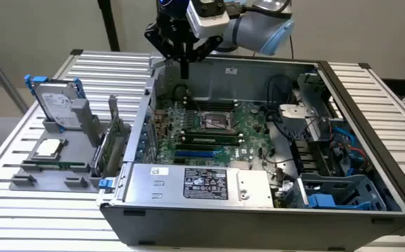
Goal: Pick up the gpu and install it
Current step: 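Reach for the gpu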
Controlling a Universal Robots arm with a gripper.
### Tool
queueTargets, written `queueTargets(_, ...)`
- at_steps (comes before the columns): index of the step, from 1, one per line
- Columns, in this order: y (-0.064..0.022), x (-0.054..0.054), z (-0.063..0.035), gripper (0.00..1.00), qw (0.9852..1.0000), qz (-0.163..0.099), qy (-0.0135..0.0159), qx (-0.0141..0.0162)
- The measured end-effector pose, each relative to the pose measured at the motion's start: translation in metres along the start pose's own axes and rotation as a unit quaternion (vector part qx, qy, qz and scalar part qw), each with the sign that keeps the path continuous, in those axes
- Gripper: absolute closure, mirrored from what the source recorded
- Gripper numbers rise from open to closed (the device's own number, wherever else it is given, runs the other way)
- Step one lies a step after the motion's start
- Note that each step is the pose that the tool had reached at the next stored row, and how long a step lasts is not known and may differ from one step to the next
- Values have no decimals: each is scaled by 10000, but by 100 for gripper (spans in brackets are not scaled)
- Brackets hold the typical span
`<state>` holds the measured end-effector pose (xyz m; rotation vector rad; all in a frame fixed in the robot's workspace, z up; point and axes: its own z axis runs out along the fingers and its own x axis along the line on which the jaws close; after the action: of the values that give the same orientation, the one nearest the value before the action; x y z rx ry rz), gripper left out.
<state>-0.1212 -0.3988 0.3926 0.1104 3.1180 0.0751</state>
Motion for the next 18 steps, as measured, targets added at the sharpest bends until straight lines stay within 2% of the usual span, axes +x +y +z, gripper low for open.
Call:
queueTargets(14, -1, 0, 0, 100, 10000, 0, 0, 0)
queueTargets(16, -22, 30, -3, 100, 10000, 1, 0, 1)
queueTargets(18, -62, 111, -5, 100, 10000, 0, 0, 0)
